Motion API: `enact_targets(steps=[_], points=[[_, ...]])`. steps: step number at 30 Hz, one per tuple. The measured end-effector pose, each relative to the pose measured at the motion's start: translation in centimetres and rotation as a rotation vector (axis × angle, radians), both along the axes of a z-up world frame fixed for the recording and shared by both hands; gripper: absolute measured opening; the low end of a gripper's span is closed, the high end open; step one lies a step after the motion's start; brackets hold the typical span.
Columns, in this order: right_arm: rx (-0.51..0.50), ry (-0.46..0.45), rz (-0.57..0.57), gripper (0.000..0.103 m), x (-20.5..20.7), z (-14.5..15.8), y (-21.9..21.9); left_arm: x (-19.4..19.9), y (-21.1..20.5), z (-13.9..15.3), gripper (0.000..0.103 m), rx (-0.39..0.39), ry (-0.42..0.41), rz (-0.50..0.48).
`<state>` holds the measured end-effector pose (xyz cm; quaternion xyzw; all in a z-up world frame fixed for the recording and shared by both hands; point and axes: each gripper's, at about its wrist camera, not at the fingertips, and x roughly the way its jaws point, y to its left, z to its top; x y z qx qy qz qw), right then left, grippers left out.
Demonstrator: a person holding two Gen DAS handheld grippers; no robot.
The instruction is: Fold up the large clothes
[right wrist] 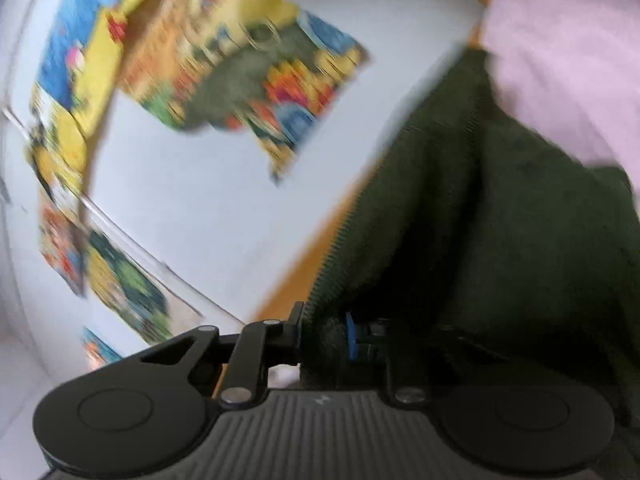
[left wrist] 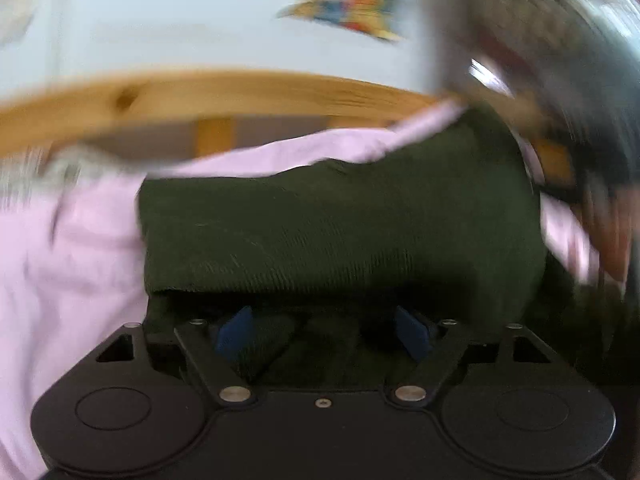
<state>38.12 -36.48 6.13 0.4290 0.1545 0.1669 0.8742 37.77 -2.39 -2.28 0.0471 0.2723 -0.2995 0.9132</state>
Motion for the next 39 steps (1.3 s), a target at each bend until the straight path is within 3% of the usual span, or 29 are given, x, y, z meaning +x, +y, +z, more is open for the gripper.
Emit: enact_targets(steps=[3,7,13,15,16,18,20,22,24,27,29,32,34,35,37,38,39], points=[[0.06,-0.025,0.03,0.022,1.1,2.1,0.1,-0.9,-1.7,-1.0,0.078,0.112,-0.075,-0.033],[0.038,-0.023,0.027,0.022,1.4,3.5,0.5,1.8,-2.4,-1.0,0.075,0.09,-0.06,-0.032],[0.093,-0.014,0.018,0.022,0.2,2.6,0.0,5.8,1.4,0.5,0.055,0.047,-0.127,0.248],[0.101,-0.014,0.004,0.022,0.2,2.3,-0.5,6.7,3.6,1.1,0.034,0.026,-0.115,0.317],[0.115,-0.013,-0.007,0.022,0.2,2.0,-0.7,7.1,4.6,1.4,0.031,0.001,-0.1,0.335],[0.19,-0.013,-0.026,0.022,0.6,1.3,-1.5,7.2,6.4,2.2,0.033,-0.094,-0.055,0.337],[0.256,-0.01,-0.05,0.022,1.1,0.9,-2.5,6.4,6.8,2.6,0.038,-0.134,-0.024,0.291],[0.302,-0.007,-0.081,0.022,1.8,0.7,-3.6,4.7,5.8,2.3,0.047,-0.077,-0.039,0.221],[0.346,-0.002,-0.115,0.022,2.4,0.6,-4.7,2.5,4.4,1.3,0.073,0.048,-0.068,0.16],[0.348,0.013,-0.141,0.022,2.8,0.7,-5.8,-0.2,2.8,-0.8,0.074,0.238,-0.117,0.093],[0.312,0.017,-0.131,0.022,2.6,0.7,-5.8,-0.6,2.1,-1.5,0.074,0.32,-0.142,0.107],[0.305,0.032,-0.113,0.022,2.1,0.0,-5.6,0.4,2.2,-0.8,0.074,0.227,-0.119,0.143],[0.328,0.044,-0.108,0.02,1.8,-0.4,-5.7,1.7,2.2,-0.4,0.074,0.205,-0.118,0.205],[0.34,0.05,-0.108,0.019,1.7,-0.5,-5.9,2.4,2.1,-0.5,0.07,0.221,-0.114,0.233],[0.355,0.062,-0.101,0.019,1.6,-0.5,-6.1,3.9,1.9,-0.7,0.048,0.249,-0.072,0.256],[0.349,0.06,-0.093,0.018,1.6,-0.3,-6.0,4.4,2.1,-0.7,0.025,0.234,-0.035,0.246],[0.333,0.055,-0.085,0.018,1.5,-0.1,-6.0,4.7,2.5,-0.7,0.018,0.196,-0.001,0.239]])
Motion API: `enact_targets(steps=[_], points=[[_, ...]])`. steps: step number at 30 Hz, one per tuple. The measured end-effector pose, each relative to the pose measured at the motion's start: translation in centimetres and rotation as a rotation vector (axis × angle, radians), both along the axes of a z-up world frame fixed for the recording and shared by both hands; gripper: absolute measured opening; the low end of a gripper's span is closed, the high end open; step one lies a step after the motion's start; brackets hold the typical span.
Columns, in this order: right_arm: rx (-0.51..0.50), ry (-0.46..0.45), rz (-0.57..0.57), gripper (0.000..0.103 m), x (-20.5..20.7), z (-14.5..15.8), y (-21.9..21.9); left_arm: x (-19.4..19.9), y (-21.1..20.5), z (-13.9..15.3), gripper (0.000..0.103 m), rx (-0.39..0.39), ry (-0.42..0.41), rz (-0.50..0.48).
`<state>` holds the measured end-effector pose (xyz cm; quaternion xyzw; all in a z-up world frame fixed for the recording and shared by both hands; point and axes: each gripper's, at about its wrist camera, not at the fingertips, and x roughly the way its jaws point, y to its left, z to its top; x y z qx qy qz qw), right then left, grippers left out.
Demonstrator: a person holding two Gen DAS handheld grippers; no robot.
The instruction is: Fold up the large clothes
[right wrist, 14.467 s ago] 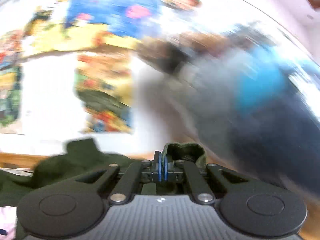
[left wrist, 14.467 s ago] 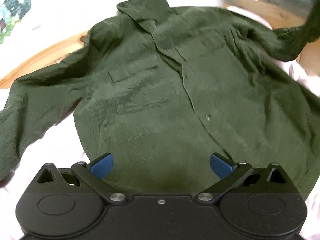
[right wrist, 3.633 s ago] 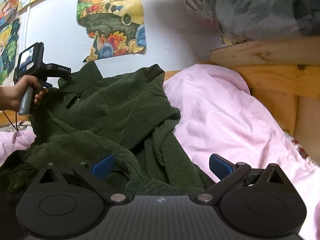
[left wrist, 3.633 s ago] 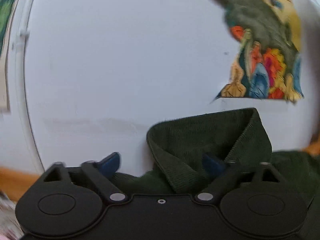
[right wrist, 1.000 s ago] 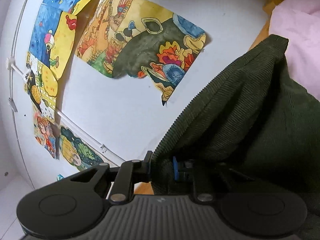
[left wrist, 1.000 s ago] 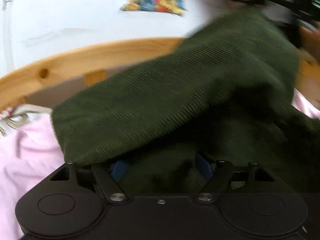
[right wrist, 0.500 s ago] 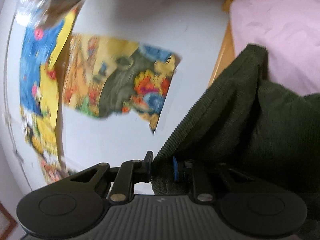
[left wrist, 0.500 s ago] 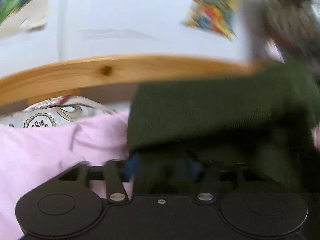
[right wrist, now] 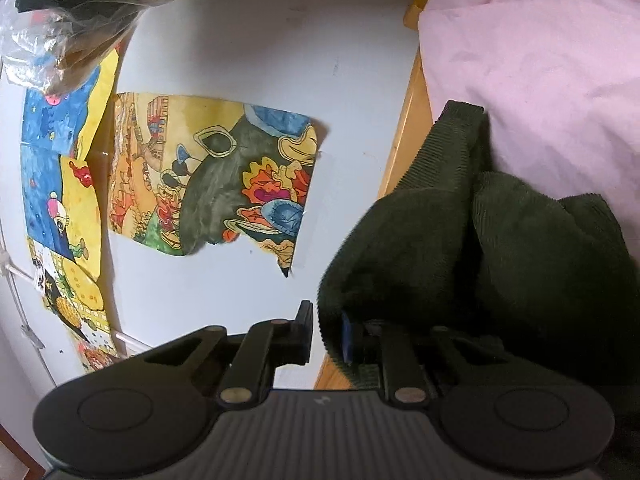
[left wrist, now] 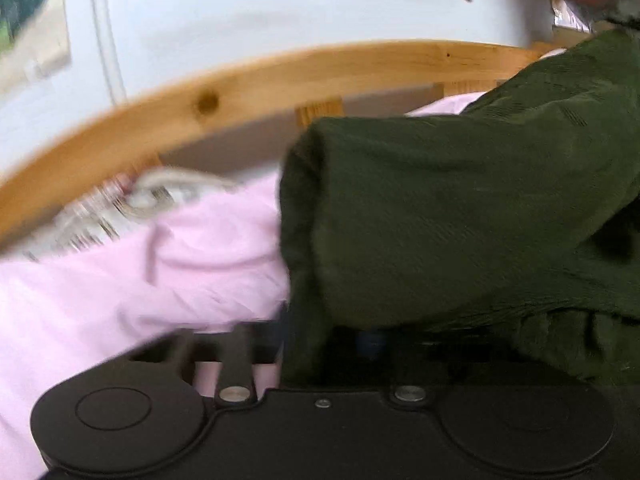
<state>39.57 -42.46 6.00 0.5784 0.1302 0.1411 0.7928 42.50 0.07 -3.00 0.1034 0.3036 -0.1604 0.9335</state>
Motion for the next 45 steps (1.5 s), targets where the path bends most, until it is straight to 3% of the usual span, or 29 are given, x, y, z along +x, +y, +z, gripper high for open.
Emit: enact_targets(steps=[3,6,10,12,13,14,15,17,19,22,24,25,26,27,28,30,33,36,38,41,43,45], points=[[-0.065,-0.004,0.027,0.015,-0.6,0.1,0.3,-0.9,1.4,0.6,0.015,-0.109,-0.029,0.035],[-0.091,0.025,0.059,0.013,-2.0,-1.3,0.4,-1.4,2.9,0.7,0.014,-0.155,-0.047,0.069],[-0.231,0.115,0.053,0.013,-4.1,-3.9,0.3,-1.1,4.9,0.6,0.016,-0.247,0.012,0.076],[-0.299,0.144,0.044,0.019,-4.9,-4.6,0.2,-1.5,5.4,0.7,0.025,-0.276,0.033,0.061],[-0.31,0.142,0.048,0.03,-5.3,-4.8,0.1,-1.5,5.7,0.8,0.03,-0.29,0.039,0.067],[-0.326,0.134,0.05,0.043,-5.7,-4.6,0.1,-1.9,6.1,0.9,0.043,-0.312,0.046,0.061],[-0.345,0.123,0.051,0.05,-5.9,-4.3,0.2,-2.4,6.5,1.2,0.053,-0.336,0.045,0.053],[-0.392,0.093,0.053,0.073,-5.8,-3.3,0.5,-3.3,7.0,1.8,0.065,-0.385,0.038,0.058],[-0.435,0.081,0.026,0.082,-5.0,-2.1,1.0,-3.5,7.4,2.5,0.072,-0.472,0.04,0.061],[-0.476,0.074,-0.013,0.082,-3.4,-0.9,1.8,-2.4,6.9,3.6,0.076,-0.57,0.077,0.069],[-0.528,0.109,-0.029,0.069,-2.2,-0.6,2.9,-1.2,5.7,4.2,0.076,-0.584,0.103,0.065],[-0.554,0.121,-0.029,0.03,-1.8,-0.7,3.5,-0.8,5.0,4.4,0.076,-0.567,0.112,0.08],[-0.574,0.148,-0.024,0.01,-1.7,-0.9,3.9,-0.1,4.1,4.4,0.068,-0.515,0.139,0.117],[-0.575,0.166,-0.029,0.01,-2.1,-1.2,4.2,0.4,3.4,4.3,0.037,-0.475,0.165,0.139],[-0.559,0.153,-0.027,0.009,-2.9,-1.5,4.3,0.8,2.9,4.2,0.022,-0.446,0.187,0.153],[-0.562,0.122,-0.022,0.007,-5.1,-1.9,4.9,0.6,2.8,4.0,0.011,-0.439,0.182,0.162],[-0.578,0.057,-0.008,0.006,-8.9,-2.9,6.1,-0.9,3.9,5.2,0.008,-0.474,0.113,0.185],[-0.61,0.064,-0.013,0.005,-11.2,-5.0,7.3,-1.3,6.4,5.8,0.008,-0.534,0.138,0.22],[-0.64,0.137,-0.019,0.005,-11.1,-7.6,7.6,-1.4,7.0,5.4,0.008,-0.49,0.153,0.23],[-0.582,0.259,-0.007,0.005,-10.9,-11.4,6.9,-0.9,5.8,3.1,0.008,-0.376,0.217,0.245],[-0.572,0.266,0.014,0.005,-11.2,-11.7,6.8,-0.8,4.8,1.6,0.008,-0.311,0.249,0.246],[-0.609,0.252,0.024,0.014,-11.9,-10.2,6.6,-1.3,4.2,1.1,0.009,-0.285,0.234,0.249]])
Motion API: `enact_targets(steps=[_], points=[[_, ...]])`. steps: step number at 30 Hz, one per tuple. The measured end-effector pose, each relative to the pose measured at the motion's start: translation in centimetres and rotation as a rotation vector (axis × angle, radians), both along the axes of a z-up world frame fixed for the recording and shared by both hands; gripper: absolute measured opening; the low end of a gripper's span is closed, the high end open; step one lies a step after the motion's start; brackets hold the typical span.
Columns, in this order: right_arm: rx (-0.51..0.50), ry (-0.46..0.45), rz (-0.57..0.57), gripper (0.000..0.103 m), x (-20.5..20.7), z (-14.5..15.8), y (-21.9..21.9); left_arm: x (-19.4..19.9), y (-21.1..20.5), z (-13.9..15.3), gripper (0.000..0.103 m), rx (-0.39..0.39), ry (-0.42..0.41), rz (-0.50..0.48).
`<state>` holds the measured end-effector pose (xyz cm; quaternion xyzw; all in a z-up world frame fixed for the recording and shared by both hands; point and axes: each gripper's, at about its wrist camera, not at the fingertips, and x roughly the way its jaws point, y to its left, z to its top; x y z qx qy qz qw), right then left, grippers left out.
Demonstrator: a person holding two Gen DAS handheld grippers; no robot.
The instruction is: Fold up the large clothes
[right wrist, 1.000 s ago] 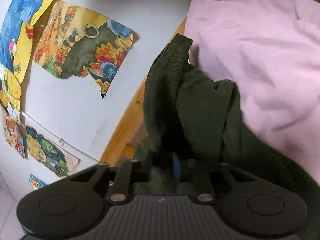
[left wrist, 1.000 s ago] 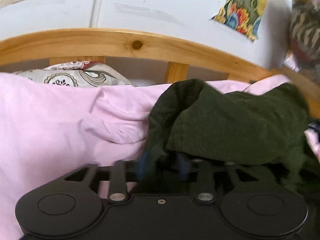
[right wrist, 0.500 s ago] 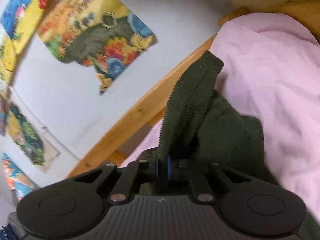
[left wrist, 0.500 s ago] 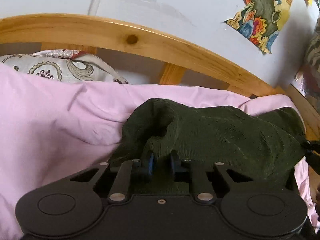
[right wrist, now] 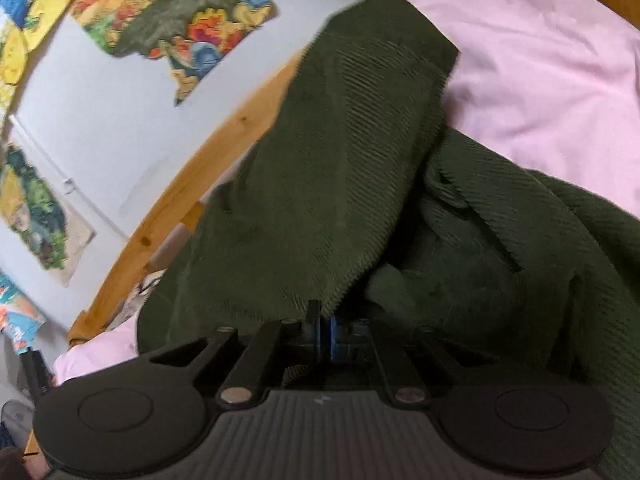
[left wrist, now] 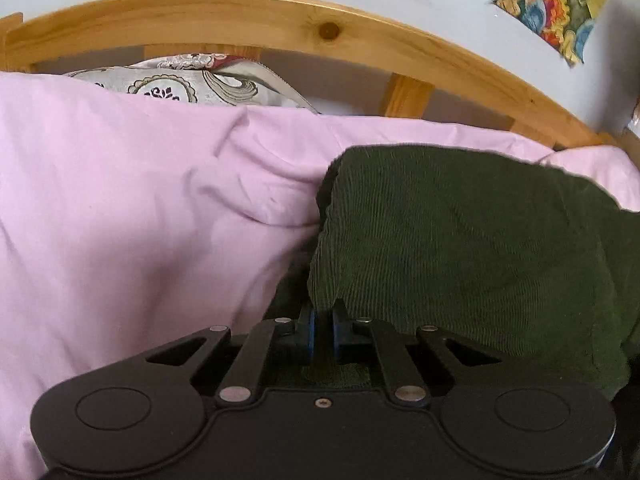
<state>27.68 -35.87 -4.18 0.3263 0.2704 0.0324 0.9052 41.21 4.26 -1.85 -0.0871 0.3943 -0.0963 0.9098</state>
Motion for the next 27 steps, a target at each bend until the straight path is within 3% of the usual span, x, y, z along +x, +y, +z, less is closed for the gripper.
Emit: enact_targets(steps=[1,4,5,7,8,9,12,13,16,18,20,25,27], points=[[-0.037,-0.011,0.005,0.024,-0.5,1.0,-0.1,-0.2,-0.1,0.2,0.012,0.01,-0.02,-0.002],[-0.17,-0.078,-0.003,0.058,-2.5,4.5,-0.9,-0.8,0.6,1.5,0.035,0.011,-0.068,0.01],[-0.239,-0.112,-0.024,0.073,-3.1,5.7,-1.1,-1.0,0.9,2.2,0.048,-0.004,-0.089,0.012],[-0.372,-0.174,-0.092,0.089,-3.3,7.9,-1.5,-1.5,1.2,3.3,0.066,-0.018,-0.153,0.01],[-0.41,-0.213,-0.12,0.091,-2.4,9.1,-1.7,-1.5,1.1,3.9,0.076,-0.013,-0.184,-0.001],[-0.426,-0.233,-0.133,0.092,-1.5,10.0,-1.9,-1.4,1.1,4.4,0.078,-0.005,-0.203,-0.009],[-0.431,-0.23,-0.164,0.092,3.1,11.8,-2.1,0.5,0.5,5.1,0.08,0.017,-0.221,0.013],[-0.445,-0.206,-0.168,0.086,4.7,11.8,-2.0,1.4,0.3,5.3,0.08,0.013,-0.221,0.028],[-0.395,-0.11,-0.205,0.018,7.6,10.2,-2.7,3.7,-0.4,5.1,0.079,-0.016,-0.223,0.068],[-0.378,-0.106,-0.219,0.014,6.7,8.3,-2.7,5.2,-1.2,4.0,0.066,0.002,-0.192,0.092],[-0.465,-0.088,-0.197,0.013,5.4,6.1,-1.9,5.9,-1.6,2.4,0.054,0.025,-0.155,0.095],[-0.567,-0.045,-0.165,0.014,3.6,1.7,-0.7,6.4,-1.4,-1.0,0.055,0.034,-0.15,0.076],[-0.607,-0.042,-0.159,0.016,3.7,1.6,0.0,6.6,-1.5,-1.7,0.062,0.046,-0.15,0.072]])
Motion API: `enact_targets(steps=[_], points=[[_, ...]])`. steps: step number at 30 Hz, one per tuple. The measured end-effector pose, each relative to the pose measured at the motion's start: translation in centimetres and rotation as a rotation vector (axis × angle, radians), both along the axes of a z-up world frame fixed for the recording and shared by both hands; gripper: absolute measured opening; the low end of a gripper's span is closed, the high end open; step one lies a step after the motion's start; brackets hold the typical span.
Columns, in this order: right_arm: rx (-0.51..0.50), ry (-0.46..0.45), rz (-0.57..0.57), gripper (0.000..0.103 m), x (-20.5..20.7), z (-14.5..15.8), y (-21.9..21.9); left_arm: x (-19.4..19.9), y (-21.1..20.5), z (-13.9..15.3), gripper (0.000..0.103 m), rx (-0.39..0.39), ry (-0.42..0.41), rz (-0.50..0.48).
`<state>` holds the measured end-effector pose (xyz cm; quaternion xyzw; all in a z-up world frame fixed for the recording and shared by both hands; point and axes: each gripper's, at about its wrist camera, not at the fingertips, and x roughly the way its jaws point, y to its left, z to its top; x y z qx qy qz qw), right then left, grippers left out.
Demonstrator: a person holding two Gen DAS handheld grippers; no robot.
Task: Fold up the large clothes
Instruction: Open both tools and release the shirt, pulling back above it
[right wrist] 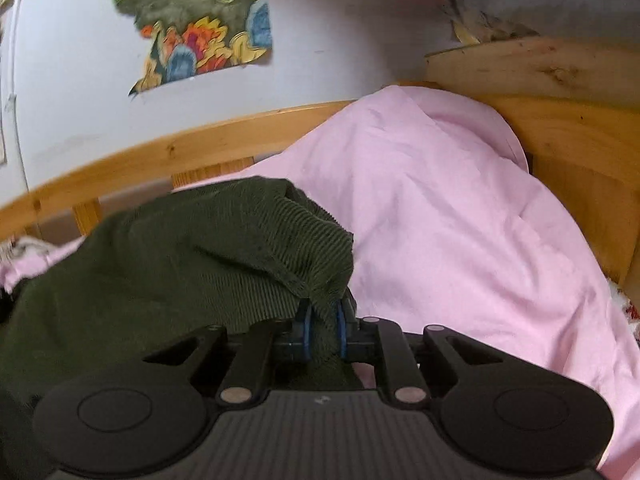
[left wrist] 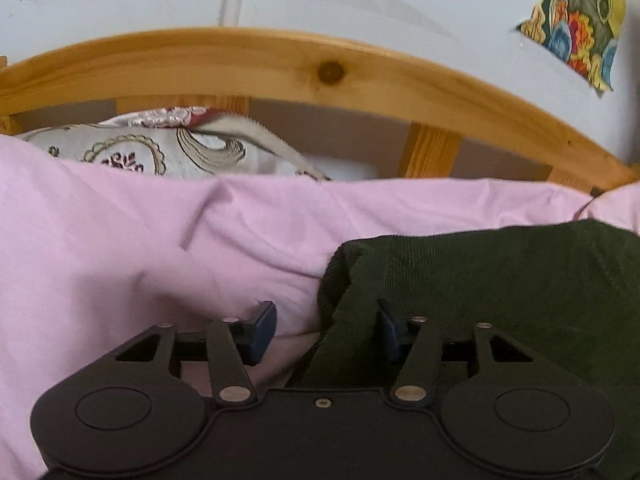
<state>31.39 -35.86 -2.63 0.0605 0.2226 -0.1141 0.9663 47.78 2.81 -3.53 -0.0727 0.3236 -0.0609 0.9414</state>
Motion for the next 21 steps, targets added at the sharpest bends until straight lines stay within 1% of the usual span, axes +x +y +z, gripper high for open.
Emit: enact_targets(steps=[1,2,3,4,6,8,9,11,12,13,14,15,16,18,19,20,21], points=[[-0.014,0.012,0.003,0.018,-0.1,0.1,0.3,0.0,0.0,-0.2,0.064,0.001,-0.002,0.003],[-0.014,0.029,-0.001,0.026,-0.4,0.5,0.3,0.0,0.2,-0.2,0.066,-0.002,-0.008,0.013],[0.005,0.035,-0.015,0.032,-0.3,1.2,0.3,-0.3,0.3,0.0,0.067,-0.01,-0.016,0.024],[0.016,0.016,-0.027,0.04,-1.1,2.0,0.1,-0.6,0.4,0.2,0.067,-0.014,-0.03,0.038],[-0.061,-0.076,-0.047,0.051,-2.4,4.2,0.6,-1.9,0.2,0.9,0.068,-0.003,-0.095,0.066],[-0.157,-0.168,-0.033,0.073,-2.3,6.5,1.7,-3.6,-0.5,1.8,0.069,0.038,-0.201,0.045],[-0.186,-0.185,-0.003,0.076,-1.5,7.3,2.2,-4.3,-0.9,2.3,0.076,0.056,-0.256,0.037],[-0.237,-0.18,0.074,0.076,1.2,8.4,3.7,-5.7,-2.2,3.4,0.084,0.071,-0.376,0.001],[-0.25,-0.169,0.116,0.076,2.8,8.4,4.3,-6.2,-3.1,3.9,0.084,0.067,-0.428,-0.04],[-0.264,-0.15,0.155,0.073,4.5,8.2,4.8,-6.2,-4.1,4.4,0.085,0.064,-0.451,-0.085],[-0.28,-0.105,0.191,0.066,6.3,7.5,5.4,-6.0,-5.6,4.7,0.085,0.067,-0.45,-0.146],[-0.293,-0.064,0.201,0.065,7.7,6.7,5.6,-5.6,-6.8,4.9,0.085,0.075,-0.437,-0.183],[-0.327,-0.04,0.197,0.065,8.6,5.9,5.8,-5.3,-8.1,4.8,0.085,0.09,-0.423,-0.205],[-0.459,-0.011,0.192,0.065,9.5,3.9,6.3,-4.1,-10.6,3.9,0.085,0.14,-0.373,-0.233],[-0.498,0.001,0.193,0.065,9.5,3.1,6.3,-3.5,-11.3,3.3,0.085,0.159,-0.34,-0.249],[-0.492,0.004,0.198,0.065,9.3,2.2,6.0,-2.8,-12.0,2.3,0.086,0.185,-0.295,-0.268],[-0.471,-0.007,0.205,0.065,9.0,1.4,5.4,-2.2,-12.1,1.2,0.086,0.191,-0.262,-0.28]])
